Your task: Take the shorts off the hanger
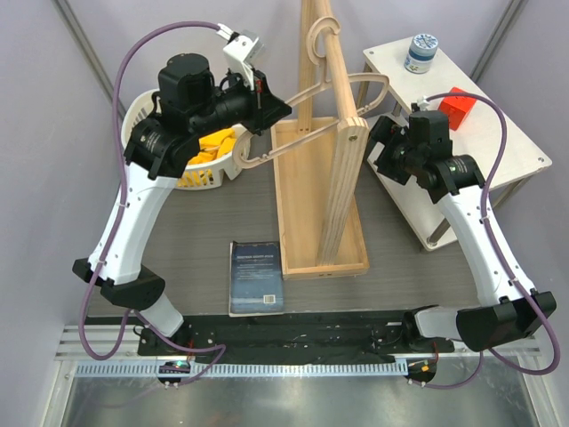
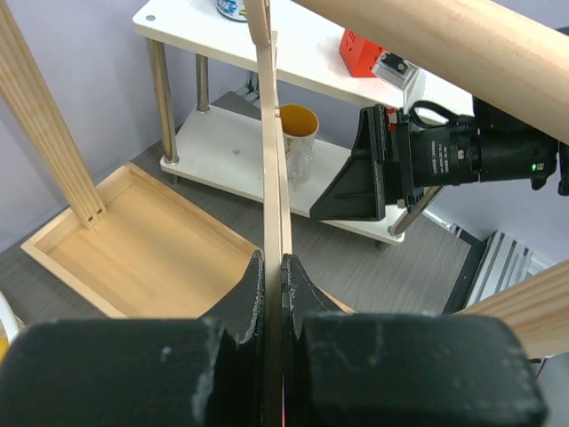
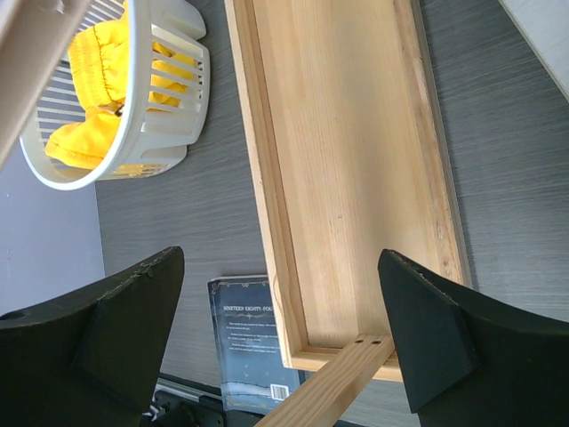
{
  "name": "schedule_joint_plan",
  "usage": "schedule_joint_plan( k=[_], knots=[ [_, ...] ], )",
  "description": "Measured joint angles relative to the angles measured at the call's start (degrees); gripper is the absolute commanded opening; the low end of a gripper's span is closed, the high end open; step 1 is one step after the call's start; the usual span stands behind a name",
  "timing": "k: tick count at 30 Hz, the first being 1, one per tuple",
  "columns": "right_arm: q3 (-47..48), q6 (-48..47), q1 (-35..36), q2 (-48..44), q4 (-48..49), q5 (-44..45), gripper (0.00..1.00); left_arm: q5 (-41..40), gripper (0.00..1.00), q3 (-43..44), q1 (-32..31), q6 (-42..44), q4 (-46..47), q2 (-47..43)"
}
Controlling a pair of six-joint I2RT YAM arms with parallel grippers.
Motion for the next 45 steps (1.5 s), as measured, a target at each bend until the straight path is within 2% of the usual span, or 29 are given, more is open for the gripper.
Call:
schedule_joint_plan(
  k=[18, 19, 20, 22, 23, 26, 30, 31, 35, 39, 43, 45],
  knots=[
    [1.14, -0.11, 0.0, 0.28, -0.26, -1.11, 0.95, 0.35, 0.0, -2.71, -0.66, 7.93, -1.49, -0.44],
    [1.14, -0.13, 0.0, 0.28, -0.31, -1.11, 0.95, 0.09, 0.04, -2.95, -0.66, 8.26, -1.33, -0.57],
    [1.14, -0.17, 0.0, 0.28, -0.35, -1.14, 0.95, -0.2, 0.17, -3.15, -0.7, 8.41, -1.22, -0.66],
    [1.16, -0.28, 0.0, 0.28, -0.44, -1.11, 0.95, -1.2, 0.34, -3.5, -0.81, 8.5, -1.31, -0.9],
    [1.14, -0.28, 0.0, 0.31, -0.44, -1.14, 0.95, -1.86, 0.49, -3.74, -0.81, 8.59, -1.86, -1.09],
    [1.14, -0.28, 0.0, 0.31, -0.44, -1.14, 0.95, -4.24, 0.68, -4.24, -0.81, 8.79, -3.43, -1.33],
    [1.14, -0.26, 0.0, 0.31, -0.44, -1.14, 0.95, -8.11, 0.76, -4.28, -0.81, 7.91, -4.52, -1.51],
    [1.14, -0.26, 0.0, 0.31, -0.44, -1.14, 0.95, -9.07, 0.9, -4.28, -0.81, 7.76, -4.81, -1.66],
    [1.11, -0.24, 0.0, 0.31, -0.44, -1.14, 0.95, -12.04, 0.95, -4.28, -0.81, 7.06, -5.53, -3.04],
    [0.94, -0.07, 0.0, 0.33, -0.5, -1.11, 0.95, -16.28, 0.96, -6.56, -0.81, 5.29, -4.52, -7.08],
    [0.94, -0.04, 0.0, 0.59, -0.52, -1.09, 0.95, -28.98, 0.97, -18.73, -0.92, -2.16, -0.31, -17.73],
    [0.96, 0.0, 0.0, 1.09, -0.52, -1.11, 0.95, -37.29, 0.99, -25.49, -0.92, -9.27, 0.63, -23.96]
  ],
)
